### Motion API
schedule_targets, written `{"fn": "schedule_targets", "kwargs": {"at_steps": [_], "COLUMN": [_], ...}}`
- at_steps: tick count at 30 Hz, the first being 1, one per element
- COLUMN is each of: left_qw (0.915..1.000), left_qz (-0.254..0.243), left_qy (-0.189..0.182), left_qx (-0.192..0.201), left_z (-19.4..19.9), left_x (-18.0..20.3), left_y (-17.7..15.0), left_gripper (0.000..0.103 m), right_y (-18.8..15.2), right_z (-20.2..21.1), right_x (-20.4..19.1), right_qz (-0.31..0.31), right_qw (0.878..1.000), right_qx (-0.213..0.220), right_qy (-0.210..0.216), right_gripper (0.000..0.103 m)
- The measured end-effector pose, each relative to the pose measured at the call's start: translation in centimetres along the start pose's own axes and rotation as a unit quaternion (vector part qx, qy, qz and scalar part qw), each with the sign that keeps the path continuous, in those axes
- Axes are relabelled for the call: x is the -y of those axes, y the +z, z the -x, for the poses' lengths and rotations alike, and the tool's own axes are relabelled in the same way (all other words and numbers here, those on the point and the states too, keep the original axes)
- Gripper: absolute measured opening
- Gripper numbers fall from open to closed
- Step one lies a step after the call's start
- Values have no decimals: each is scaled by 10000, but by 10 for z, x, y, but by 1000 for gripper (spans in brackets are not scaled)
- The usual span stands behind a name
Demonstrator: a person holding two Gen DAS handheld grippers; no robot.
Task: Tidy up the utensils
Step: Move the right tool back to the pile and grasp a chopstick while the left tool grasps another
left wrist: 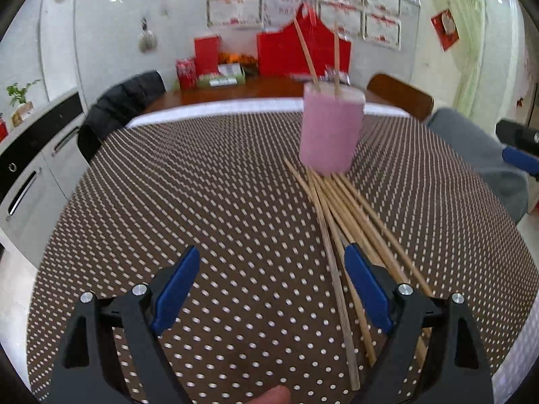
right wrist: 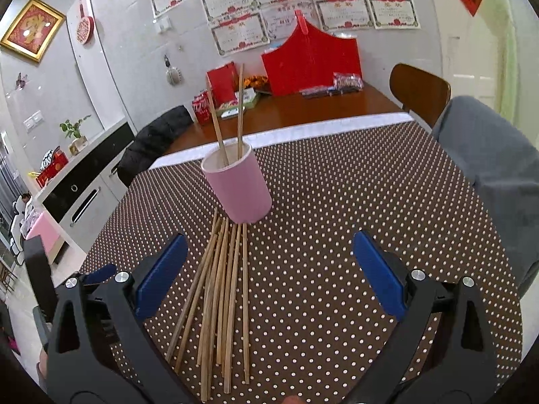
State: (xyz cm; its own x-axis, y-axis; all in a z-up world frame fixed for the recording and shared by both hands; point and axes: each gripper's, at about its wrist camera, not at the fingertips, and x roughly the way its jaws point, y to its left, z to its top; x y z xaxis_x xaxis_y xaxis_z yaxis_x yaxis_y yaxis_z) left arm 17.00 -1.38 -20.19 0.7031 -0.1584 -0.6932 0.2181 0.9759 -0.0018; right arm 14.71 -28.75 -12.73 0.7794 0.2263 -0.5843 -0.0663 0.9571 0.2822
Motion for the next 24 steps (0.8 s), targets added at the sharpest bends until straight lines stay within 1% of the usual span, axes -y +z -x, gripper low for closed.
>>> {"fn": "schedule_targets", "kwargs": {"at_steps": [4,9,13,17,20,22,24], "left_qw": [9995,9974,9970,9964,9967,9969,9970], "left_qz": [-131,-335,-360,-281,-101,-24,33], "left_qy": [-35,75,15,16,-37,-77,-119], "left_qx": [-269,-633,-692,-797,-800,-780,-761], "left_z": [-19,-44,-54,-63,-63,-61,-60], "left_x": [9,16,20,17,10,7,5], "left_y": [-6,-10,-7,-2,-3,-4,-5], "left_gripper": [86,86,86,86,86,86,86], "right_y": [-8,-18,-28,-41,-52,-55,-55], "right_z": [-10,-24,-43,-70,-90,-101,-109], "right_x": [3,4,3,-5,-14,-17,-19], "right_qz": [-4,77,280,701,1053,1169,1226], "right_qw": [9998,9989,9955,9880,9806,9780,9759], "right_qx": [-180,-466,-891,-1352,-1613,-1687,-1756], "right_qy": [-28,-57,-154,-267,-357,-384,-425], "right_gripper": [97,97,97,97,97,96,87]}}
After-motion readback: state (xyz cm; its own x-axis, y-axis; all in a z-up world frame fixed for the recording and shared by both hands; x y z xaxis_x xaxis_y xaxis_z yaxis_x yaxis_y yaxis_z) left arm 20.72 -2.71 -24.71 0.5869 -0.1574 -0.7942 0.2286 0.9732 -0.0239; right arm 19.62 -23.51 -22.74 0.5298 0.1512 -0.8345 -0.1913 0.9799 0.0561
